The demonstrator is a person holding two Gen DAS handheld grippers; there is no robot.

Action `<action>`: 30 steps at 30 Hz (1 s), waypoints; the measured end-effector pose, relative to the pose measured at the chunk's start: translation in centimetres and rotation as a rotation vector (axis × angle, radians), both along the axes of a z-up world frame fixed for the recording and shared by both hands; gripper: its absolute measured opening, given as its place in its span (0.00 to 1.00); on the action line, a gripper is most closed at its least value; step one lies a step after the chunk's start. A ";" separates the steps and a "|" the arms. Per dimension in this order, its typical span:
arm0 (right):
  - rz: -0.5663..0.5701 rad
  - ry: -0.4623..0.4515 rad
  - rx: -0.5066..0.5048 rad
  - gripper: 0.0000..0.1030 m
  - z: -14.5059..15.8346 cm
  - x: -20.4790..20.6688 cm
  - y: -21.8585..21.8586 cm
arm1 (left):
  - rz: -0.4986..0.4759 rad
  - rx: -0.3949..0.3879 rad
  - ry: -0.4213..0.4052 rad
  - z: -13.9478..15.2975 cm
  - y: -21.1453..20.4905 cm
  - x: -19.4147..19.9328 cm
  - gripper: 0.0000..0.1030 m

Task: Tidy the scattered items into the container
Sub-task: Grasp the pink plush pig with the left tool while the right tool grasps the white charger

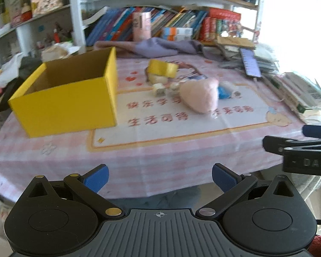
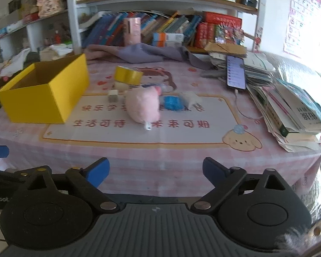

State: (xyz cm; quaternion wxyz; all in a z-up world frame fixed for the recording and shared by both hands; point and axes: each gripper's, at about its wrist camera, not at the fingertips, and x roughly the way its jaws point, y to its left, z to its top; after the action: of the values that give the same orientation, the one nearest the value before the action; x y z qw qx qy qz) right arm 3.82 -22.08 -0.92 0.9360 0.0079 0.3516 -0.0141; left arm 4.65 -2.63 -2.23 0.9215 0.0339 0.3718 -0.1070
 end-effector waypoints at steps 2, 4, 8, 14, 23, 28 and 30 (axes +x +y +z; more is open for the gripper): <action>-0.003 0.005 0.005 0.88 -0.1 0.4 -0.4 | -0.015 -0.017 -0.017 0.1 -0.4 0.3 1.00; 0.001 0.013 0.008 0.88 -0.3 0.8 -0.8 | -0.030 -0.028 -0.028 0.1 -0.8 0.7 1.00; -0.001 0.025 0.003 0.82 -0.6 1.8 -1.4 | -0.060 -0.032 -0.024 -0.2 -2.0 1.7 1.00; -0.011 0.021 0.002 0.75 -0.7 3.4 -3.0 | -0.087 -0.050 -0.025 -0.7 -3.7 3.8 1.00; -0.009 0.053 -0.004 0.72 -1.2 8.1 -6.3 | -0.098 -0.031 -0.029 -1.3 -7.5 8.5 1.00; 0.003 0.063 -0.003 0.72 -1.1 11.3 -8.4 | -0.076 -0.037 -0.005 -1.4 -9.2 11.4 1.00; 0.011 0.067 0.000 0.72 -1.1 12.4 -9.3 | -0.059 -0.029 0.004 -1.5 -9.9 12.5 1.00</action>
State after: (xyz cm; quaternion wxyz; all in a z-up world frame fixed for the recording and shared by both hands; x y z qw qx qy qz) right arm 16.23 -31.38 -2.02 0.9237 0.0055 0.3830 -0.0091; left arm 17.11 -12.55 -3.75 0.9176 0.0312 0.3707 -0.1396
